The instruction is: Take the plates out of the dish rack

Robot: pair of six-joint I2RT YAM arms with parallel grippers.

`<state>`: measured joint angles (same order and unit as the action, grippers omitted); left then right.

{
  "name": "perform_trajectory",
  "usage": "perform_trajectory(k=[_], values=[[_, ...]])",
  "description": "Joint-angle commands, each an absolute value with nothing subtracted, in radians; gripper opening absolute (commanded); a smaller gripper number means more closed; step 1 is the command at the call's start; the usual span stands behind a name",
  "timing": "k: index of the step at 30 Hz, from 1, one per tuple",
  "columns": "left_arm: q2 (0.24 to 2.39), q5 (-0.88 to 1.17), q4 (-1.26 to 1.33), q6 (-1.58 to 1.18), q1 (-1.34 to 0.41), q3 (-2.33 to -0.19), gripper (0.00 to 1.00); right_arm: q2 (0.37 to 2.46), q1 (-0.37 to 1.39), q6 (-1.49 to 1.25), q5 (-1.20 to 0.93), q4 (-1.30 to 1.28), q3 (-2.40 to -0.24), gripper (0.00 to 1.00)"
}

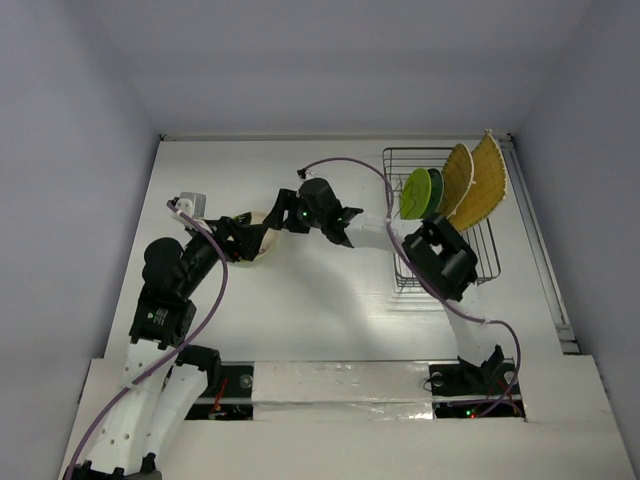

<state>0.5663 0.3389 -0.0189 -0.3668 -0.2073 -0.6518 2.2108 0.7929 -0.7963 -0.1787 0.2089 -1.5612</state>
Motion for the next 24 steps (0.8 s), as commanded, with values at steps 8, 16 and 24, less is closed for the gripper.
perform_trajectory(k=[8,16,24], values=[[0.555,0.339,0.025,-0.364,-0.204,-0.672,0.74,1.665,0.778,-0.502,0.296,0.089,-1.344,0.24],[0.551,0.347,0.029,-0.367,-0.204,-0.670,0.69,1.364,0.522,-0.374,0.554,-0.144,-1.122,0.00],[0.564,0.354,0.037,-0.373,-0.204,-0.664,0.68,1.386,0.367,-0.328,0.526,-0.192,-1.065,0.21]])
